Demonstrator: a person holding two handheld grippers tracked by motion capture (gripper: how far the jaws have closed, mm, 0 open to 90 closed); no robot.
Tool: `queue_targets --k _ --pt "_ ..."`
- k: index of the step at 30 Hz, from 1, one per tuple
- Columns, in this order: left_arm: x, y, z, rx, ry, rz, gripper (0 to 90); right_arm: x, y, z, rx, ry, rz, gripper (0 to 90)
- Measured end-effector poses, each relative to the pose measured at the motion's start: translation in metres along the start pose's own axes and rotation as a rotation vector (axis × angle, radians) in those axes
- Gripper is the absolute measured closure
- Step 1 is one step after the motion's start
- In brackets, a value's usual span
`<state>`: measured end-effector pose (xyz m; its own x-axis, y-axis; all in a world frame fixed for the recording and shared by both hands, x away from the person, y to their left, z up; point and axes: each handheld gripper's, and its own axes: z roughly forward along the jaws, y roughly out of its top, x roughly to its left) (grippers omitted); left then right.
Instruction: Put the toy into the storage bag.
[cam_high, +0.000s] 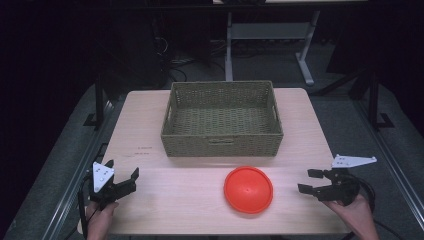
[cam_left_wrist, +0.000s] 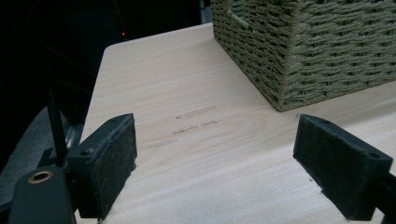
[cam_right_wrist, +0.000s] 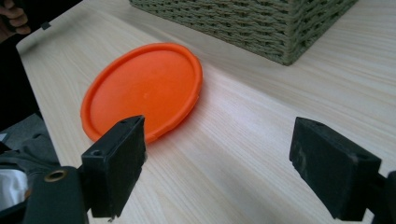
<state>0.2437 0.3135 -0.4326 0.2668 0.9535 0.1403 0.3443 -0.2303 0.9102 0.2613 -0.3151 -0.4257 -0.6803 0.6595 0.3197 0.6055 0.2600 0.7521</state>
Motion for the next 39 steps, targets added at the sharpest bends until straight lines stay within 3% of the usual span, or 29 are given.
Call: queue_targets --k 3,9,20,39 --pt "0.001 0.0 0.001 0.005 0.006 -0.004 12.7 0.002 0.007 0.001 0.01 0.001 -0.01 17.8" --pt "0.002 -0.001 0.0 -0.004 0.003 -0.01 12.7 0.007 0.023 0.007 0.01 0.048 -0.029 17.8" --pt "0.002 0.0 0.001 0.001 -0.001 -0.003 12.7 0.016 0.05 0.025 0.084 0.073 -0.077 17.8" --pt "0.002 0.0 0.001 0.001 -0.002 -0.005 12.7 0.031 0.076 0.058 0.181 0.117 -0.113 17.7"
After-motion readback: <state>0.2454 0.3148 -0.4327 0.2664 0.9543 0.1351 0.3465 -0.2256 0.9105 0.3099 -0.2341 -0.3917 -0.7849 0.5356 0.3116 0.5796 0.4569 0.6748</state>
